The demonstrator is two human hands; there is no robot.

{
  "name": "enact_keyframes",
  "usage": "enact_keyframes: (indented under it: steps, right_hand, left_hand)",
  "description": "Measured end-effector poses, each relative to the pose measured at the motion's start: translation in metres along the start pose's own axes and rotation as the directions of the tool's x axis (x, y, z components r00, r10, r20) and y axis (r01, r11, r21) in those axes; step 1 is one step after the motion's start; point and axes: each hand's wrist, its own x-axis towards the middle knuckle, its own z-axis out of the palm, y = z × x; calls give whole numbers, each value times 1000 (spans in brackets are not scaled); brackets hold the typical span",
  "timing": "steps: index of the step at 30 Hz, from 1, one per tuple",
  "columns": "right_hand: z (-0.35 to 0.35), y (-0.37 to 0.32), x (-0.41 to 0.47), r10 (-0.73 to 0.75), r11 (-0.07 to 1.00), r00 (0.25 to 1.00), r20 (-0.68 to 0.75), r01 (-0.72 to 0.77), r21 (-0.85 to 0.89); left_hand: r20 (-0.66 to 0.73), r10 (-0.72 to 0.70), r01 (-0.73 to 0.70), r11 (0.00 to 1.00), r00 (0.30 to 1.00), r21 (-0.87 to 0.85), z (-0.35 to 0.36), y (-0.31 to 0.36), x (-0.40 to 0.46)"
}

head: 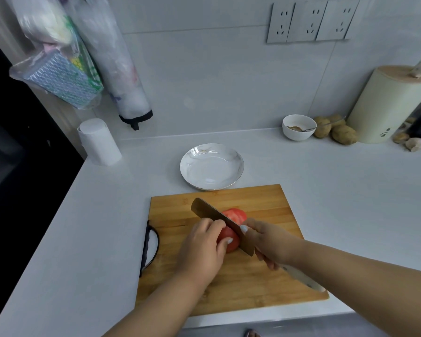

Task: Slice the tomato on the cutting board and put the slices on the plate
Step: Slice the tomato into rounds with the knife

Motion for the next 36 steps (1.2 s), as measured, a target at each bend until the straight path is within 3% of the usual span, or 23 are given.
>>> enact_keyframes:
  steps: [12,17,25,36]
  right_hand:
    - [-9,-8,10,94,994,994,52,-97,57]
    - [-4,-10,7,122,986,986,116,-134,98]
    - [-20,-24,-15,101,990,995,-22,-98,98]
    - [-37,-19,-55,126,992,991,-36,-126,3]
  left_hand:
    - [44,170,-173,980,985,101,4,11,-9]
    - [-11,16,-16,1000,1000,1,3,2,-2]
    - [19,13,-12,1000,1000,-10,3,-3,1]
    - [48,22,-22,1000,999,-12,0,-4,5]
